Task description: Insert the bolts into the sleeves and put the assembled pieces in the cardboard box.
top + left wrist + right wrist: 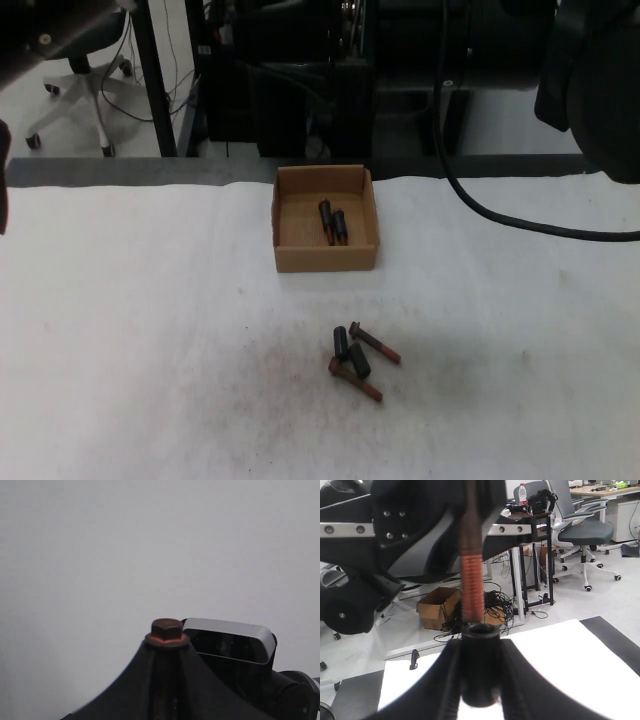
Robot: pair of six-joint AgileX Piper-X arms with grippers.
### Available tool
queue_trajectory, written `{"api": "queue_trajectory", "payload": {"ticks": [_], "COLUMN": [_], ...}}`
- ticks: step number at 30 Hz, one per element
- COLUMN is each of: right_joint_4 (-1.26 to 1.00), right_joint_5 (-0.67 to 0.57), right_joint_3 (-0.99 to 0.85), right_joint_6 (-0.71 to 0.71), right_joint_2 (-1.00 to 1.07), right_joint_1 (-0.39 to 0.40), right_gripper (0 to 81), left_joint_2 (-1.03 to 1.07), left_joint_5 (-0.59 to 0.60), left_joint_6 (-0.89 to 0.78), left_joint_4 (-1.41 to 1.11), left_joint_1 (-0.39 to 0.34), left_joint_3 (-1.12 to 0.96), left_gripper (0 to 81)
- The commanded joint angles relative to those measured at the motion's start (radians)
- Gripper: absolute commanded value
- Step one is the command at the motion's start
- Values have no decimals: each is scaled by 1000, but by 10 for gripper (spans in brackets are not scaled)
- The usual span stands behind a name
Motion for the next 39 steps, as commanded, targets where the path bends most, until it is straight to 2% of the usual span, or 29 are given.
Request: {"api": "queue_trajectory", "payload": {"ticks": [1, 23, 30, 39], "right_joint_4": [-6, -6, -6, -9], "right_joint_5": [-7, -7, -7, -38], "right_joint_3": [-3, -3, -3, -3], "right_joint_6": [-4, -4, -4, -4], "right_joint_2": [-2, -2, -2, -2], "right_joint_1": [-4, -4, -35, -35], "right_gripper": [4, 4, 4, 4], "left_joint_2": [-3, -3, -3, -3], "left_joint_5": [0, -3, -3, -3], "left_joint_6": [49, 88, 88, 92], "left_joint_4": [37, 60, 60, 60], "left_joint_1": [-4, -4, -4, -4], "left_joint_3": [-10, -10, -10, -10], "left_gripper": [0, 0, 0, 0]}}
